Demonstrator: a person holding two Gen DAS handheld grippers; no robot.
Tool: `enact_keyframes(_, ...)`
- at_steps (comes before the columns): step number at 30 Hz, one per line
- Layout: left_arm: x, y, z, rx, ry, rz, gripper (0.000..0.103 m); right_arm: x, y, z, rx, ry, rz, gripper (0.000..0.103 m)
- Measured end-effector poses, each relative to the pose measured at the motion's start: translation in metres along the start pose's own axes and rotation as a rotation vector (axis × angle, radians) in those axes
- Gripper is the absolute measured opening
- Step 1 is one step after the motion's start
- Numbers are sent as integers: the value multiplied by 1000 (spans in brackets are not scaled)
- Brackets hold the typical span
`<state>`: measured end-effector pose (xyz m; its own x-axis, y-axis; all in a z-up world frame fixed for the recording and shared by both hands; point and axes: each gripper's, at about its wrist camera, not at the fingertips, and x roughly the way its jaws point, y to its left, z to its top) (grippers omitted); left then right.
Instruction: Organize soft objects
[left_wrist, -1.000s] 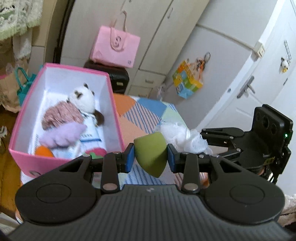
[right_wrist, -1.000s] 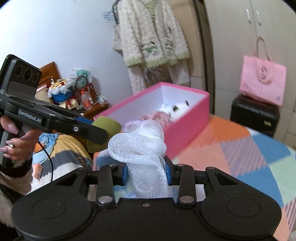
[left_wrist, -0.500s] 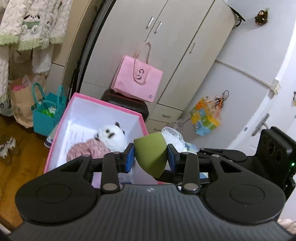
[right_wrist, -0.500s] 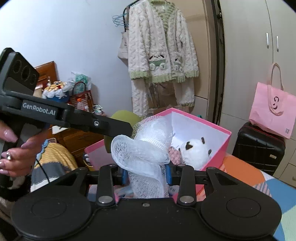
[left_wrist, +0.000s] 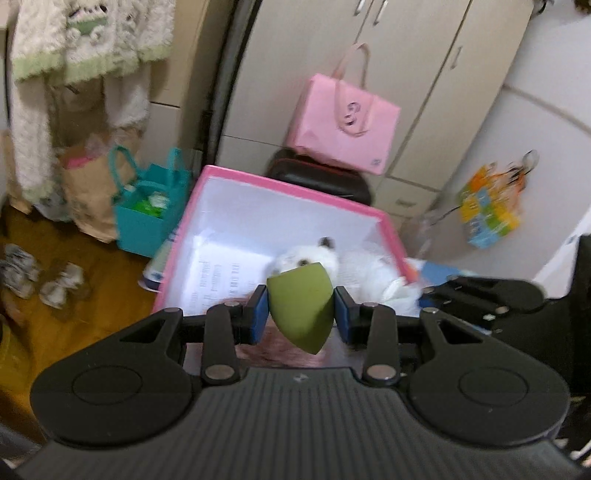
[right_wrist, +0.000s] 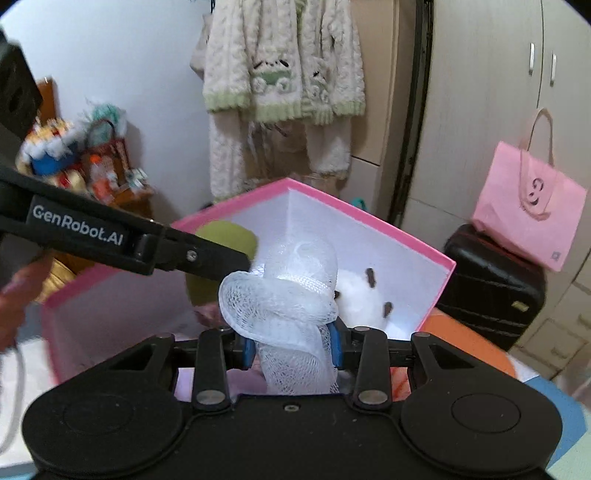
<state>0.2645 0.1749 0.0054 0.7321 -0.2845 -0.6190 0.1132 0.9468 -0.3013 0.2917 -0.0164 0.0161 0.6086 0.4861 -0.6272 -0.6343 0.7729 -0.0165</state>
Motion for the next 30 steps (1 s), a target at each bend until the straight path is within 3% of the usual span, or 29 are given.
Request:
enact_keyframes(7,5,-1,1,43,-12,71,38,17,-4,1,-5,41,-22,43)
enact_keyframes(10,6,-6,-1,84,-20,125,39,18,-2,1,-16,34,-39,54)
enact_keyframes(12,3,-8,-1,99,-30,134,41,13,-3,0,-13,21,-42,72)
enact_keyframes(21,-25,-12,-11,100,-49,113,54,-40,-8,-9,59,-104,-14,72)
enact_keyframes(30,-61,-29,-23,112,-44,78,57,-87,2,-25,75,-122,-37,73)
